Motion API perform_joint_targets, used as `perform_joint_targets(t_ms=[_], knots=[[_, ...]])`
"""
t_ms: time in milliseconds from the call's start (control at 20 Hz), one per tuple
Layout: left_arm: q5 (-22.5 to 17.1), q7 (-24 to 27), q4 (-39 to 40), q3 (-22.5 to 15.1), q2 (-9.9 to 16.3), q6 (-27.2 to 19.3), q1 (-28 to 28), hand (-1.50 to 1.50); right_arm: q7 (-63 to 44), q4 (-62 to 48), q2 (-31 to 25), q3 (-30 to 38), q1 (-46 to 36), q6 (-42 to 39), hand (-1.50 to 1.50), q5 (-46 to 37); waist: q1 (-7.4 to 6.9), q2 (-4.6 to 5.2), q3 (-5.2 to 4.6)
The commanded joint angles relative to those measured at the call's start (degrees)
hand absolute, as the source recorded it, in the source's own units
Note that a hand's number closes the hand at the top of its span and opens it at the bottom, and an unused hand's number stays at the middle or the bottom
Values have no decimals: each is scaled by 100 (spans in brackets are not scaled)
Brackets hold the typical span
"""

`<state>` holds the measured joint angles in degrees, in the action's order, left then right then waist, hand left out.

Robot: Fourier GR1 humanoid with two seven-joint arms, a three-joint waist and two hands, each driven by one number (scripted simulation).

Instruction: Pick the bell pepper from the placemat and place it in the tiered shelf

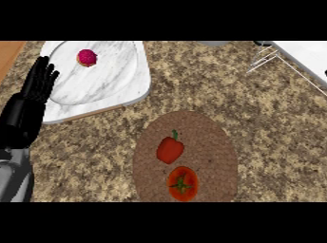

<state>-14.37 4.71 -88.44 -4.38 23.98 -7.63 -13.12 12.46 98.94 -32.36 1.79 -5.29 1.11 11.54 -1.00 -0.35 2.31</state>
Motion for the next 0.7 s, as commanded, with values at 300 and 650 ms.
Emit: perform_joint_targets(t_ms=[300,650], knots=[[-102,-1001,-82,69,74,-247,373,0,-1792,-448,228,175,440,2366,150,-1806,450,152,-337],[-305,-1538,-198,-73,-50,-333,228,0,-2007,549,2740,-1341,129,3647,-150,-1750,190,39,-243]])
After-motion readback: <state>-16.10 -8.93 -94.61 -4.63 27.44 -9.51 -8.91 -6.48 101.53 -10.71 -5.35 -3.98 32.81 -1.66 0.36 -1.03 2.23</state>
